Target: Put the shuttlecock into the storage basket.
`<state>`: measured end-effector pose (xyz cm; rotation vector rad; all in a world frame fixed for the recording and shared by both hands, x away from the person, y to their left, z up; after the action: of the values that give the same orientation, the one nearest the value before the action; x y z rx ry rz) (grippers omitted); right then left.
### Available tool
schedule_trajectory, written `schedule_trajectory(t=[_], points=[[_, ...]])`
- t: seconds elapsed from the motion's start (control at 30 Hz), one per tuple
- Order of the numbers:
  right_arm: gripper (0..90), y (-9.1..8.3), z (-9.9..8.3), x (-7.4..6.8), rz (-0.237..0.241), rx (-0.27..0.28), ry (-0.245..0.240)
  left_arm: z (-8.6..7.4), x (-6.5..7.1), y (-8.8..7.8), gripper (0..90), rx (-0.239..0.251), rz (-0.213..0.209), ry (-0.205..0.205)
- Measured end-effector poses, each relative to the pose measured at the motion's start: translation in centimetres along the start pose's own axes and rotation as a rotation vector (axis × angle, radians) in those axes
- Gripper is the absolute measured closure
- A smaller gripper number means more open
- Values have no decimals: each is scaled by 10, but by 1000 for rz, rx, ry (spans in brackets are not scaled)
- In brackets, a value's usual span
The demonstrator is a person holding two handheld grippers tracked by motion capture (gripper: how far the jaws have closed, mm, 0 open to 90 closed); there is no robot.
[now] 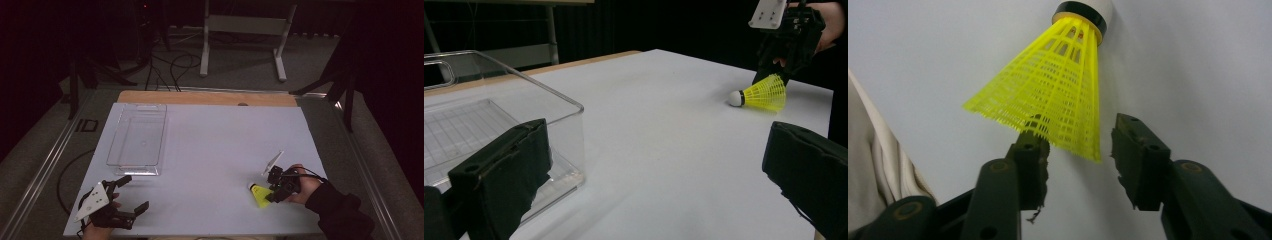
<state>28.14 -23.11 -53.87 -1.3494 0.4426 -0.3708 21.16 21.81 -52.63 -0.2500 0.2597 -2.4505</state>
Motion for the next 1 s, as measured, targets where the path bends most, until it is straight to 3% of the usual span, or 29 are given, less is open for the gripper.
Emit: schedule_trajectory(t=[0.47,0.5,0.57,0.63,0.8,1.0], points=[[782,9,6,0,53,-63,-32,0,0,0,0,-3,-2,-1],[851,10,6,-1,63,-83,-32,0,0,0,0,-3,-2,-2],[885,11,7,0,46,-89,-36,0,0,0,0,-3,-2,-2],[885,11,7,0,46,-89,-36,0,0,0,0,-3,-2,-2],[899,6,7,1,52,-112,-89,-1,0,1,0,-5,-1,-5],[900,-1,10,3,49,-87,-145,-1,0,1,0,-15,2,-5]])
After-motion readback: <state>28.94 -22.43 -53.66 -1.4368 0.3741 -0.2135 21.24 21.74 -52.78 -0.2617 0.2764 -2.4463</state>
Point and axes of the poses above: each handheld gripper's, and its own axes: y roughly forward along the jaws, z roughly out of its top, x roughly to its right, the point moved 5 cm from there along y, roughly forward along the jaws, and after that the axes turned 2 degrees about -z, right-handed, at the moved point
